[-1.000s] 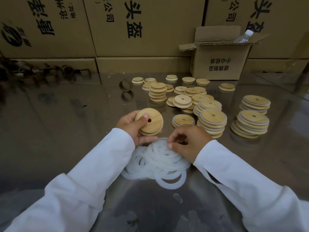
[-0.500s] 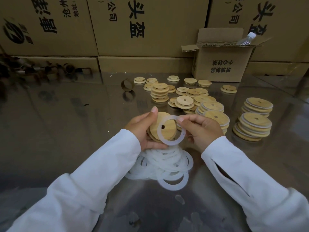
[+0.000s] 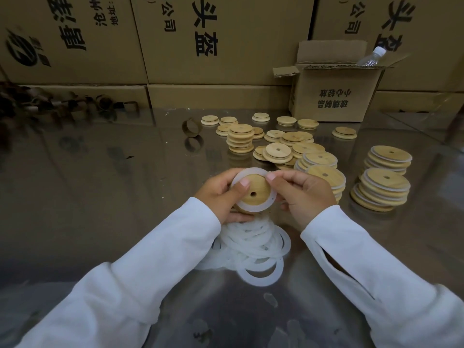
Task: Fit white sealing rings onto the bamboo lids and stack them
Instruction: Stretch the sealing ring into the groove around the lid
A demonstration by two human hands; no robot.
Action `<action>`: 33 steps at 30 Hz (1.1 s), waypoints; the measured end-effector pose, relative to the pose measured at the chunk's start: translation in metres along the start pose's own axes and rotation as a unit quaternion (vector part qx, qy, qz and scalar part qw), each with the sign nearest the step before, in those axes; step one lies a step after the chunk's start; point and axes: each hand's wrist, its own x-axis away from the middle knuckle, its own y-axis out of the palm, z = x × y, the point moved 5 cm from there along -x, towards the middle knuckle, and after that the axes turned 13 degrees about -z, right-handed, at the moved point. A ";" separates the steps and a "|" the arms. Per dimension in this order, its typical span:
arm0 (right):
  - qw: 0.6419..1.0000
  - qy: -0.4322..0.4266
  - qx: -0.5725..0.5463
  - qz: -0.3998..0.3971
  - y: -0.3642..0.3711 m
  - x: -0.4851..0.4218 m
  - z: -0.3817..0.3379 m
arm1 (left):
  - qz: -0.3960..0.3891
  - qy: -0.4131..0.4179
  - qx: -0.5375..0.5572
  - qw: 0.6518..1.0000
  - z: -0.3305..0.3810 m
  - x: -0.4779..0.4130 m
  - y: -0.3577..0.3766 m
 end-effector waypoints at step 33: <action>0.997 -0.048 0.059 0.024 0.007 0.003 -0.005 | 0.078 0.053 0.148 0.984 0.004 0.000 -0.006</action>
